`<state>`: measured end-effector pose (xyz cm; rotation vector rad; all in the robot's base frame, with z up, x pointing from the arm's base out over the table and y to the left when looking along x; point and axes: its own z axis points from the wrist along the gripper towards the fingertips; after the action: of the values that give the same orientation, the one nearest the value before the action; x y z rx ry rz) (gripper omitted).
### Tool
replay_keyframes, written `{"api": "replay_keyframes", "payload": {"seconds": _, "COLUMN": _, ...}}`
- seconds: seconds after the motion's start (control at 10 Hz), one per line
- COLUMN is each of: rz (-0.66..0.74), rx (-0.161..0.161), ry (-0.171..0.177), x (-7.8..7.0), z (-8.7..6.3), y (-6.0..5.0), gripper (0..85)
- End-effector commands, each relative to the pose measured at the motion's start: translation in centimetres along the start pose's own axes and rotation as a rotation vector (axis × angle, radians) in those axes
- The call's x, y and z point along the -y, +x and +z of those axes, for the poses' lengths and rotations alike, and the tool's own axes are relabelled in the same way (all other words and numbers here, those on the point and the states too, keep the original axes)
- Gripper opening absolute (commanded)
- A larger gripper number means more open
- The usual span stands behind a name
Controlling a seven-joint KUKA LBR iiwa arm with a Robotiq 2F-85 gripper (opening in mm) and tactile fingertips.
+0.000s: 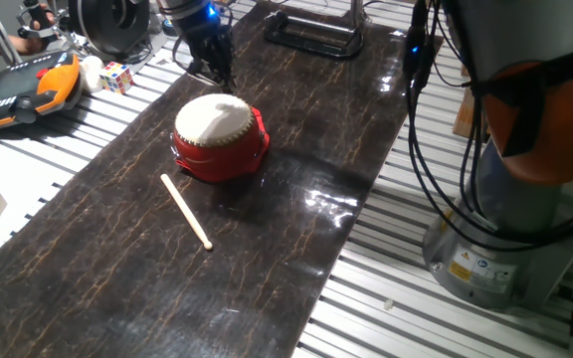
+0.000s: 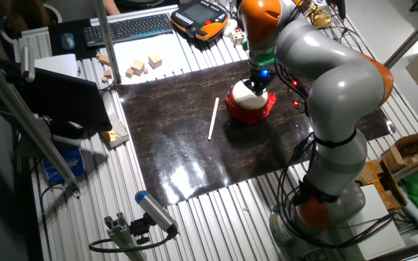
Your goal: Play the drum
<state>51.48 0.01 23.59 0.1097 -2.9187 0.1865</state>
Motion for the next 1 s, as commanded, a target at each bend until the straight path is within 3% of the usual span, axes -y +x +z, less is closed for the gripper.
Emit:
{"api": "replay_keyframes", "payload": {"seconds": 0.0, "rz": 0.0, "rx": 0.0, "ry": 0.0, "x": 0.0, "z": 0.0, "y": 0.0, "gripper": 1.0}}
{"api": "replay_keyframes", "payload": {"seconds": 0.5, "rz": 0.064, "rx": 0.009, "ry": 0.003, "x": -0.01, "z": 0.0, "y": 0.0, "gripper": 0.7}}
{"api": "replay_keyframes", "payload": {"seconds": 0.6, "rz": 0.131, "rx": 0.045, "ry": -0.044, "x": -0.01, "z": 0.0, "y": 0.0, "gripper": 0.7}}
{"api": "replay_keyframes", "payload": {"seconds": 0.9, "rz": 0.218, "rx": 0.039, "ry": -0.089, "x": -0.01, "z": 0.0, "y": 0.0, "gripper": 0.7}}
